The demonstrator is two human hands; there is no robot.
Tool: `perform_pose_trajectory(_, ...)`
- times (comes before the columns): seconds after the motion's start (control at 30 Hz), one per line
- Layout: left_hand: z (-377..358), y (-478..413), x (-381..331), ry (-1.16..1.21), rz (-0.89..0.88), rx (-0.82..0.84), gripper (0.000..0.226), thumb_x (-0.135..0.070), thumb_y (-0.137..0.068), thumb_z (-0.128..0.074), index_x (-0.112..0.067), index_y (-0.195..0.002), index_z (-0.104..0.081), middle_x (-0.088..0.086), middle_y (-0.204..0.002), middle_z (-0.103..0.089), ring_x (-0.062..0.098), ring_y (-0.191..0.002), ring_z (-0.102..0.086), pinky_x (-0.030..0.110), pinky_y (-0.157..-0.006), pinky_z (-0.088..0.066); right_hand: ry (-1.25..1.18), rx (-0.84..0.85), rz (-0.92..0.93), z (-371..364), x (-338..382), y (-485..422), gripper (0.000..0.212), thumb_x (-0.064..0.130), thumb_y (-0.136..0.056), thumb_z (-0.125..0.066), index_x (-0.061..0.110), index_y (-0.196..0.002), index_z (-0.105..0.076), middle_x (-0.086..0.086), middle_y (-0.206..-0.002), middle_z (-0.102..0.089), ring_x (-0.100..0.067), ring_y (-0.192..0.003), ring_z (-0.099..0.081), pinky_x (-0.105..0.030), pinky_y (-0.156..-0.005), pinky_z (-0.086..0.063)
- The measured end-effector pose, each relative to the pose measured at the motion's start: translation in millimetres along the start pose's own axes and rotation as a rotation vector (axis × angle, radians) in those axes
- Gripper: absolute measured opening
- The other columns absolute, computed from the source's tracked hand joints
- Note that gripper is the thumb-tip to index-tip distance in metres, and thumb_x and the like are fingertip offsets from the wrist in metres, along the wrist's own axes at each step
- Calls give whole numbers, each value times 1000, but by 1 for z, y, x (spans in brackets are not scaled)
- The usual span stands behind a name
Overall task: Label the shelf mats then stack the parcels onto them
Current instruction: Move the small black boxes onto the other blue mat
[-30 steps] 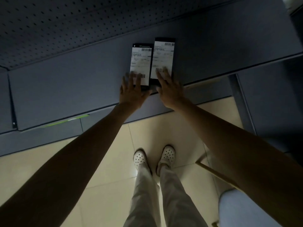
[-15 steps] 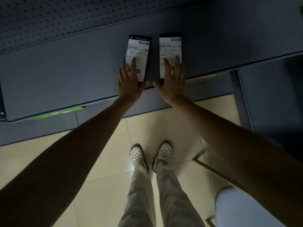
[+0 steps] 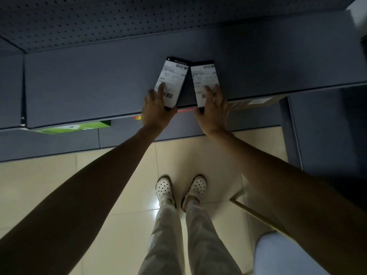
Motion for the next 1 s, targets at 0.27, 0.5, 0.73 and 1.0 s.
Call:
perform_pose_trajectory(0.27,87,72,85,131,239,-87,81,-38,-76,-71,-32,-147,-32,10,-134,-42,34,-122,-44,49,-85,-48,75,150,207,4,105,53,71,36,-89,-60,25,-152,-28,-5,-162,-11,-37,-140,-28,-47,-112,-28)
perform_pose_trajectory(0.5,179,168,181,205,414,-209,77,-37,-79,-71,-32,-146,-33,9,-132,-42,32,-123,-43,48,-88,-47,172,263,444,-18,239,136,72,33,-86,-63,25,-150,-31,-3,-161,-15,-36,-137,-29,-44,-110,-29)
perform_pose_trajectory(0.73,281,281,319,215,548,-381,76,-37,-78,-72,-31,-144,-35,6,-133,-44,30,-123,-43,41,-87,-44,238,368,694,-68,397,249,72,35,-87,-63,26,-150,-30,-2,-162,-13,-35,-139,-27,-47,-112,-29)
perform_pose_trajectory(1.0,420,427,473,207,692,-587,86,-35,-79,-73,-27,-152,-28,7,-141,-40,30,-128,-41,45,-95,-46,267,401,1000,-119,593,397,72,33,-88,-62,26,-151,-26,-2,-162,-12,-33,-143,-20,-48,-113,-23)
Point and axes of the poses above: each hand's wrist, its own y-axis away from the middle knuckle, its own z-axis out of the back of the hand, x = y × z, the point moved 9 cm from there along -y, towards the middle knuckle
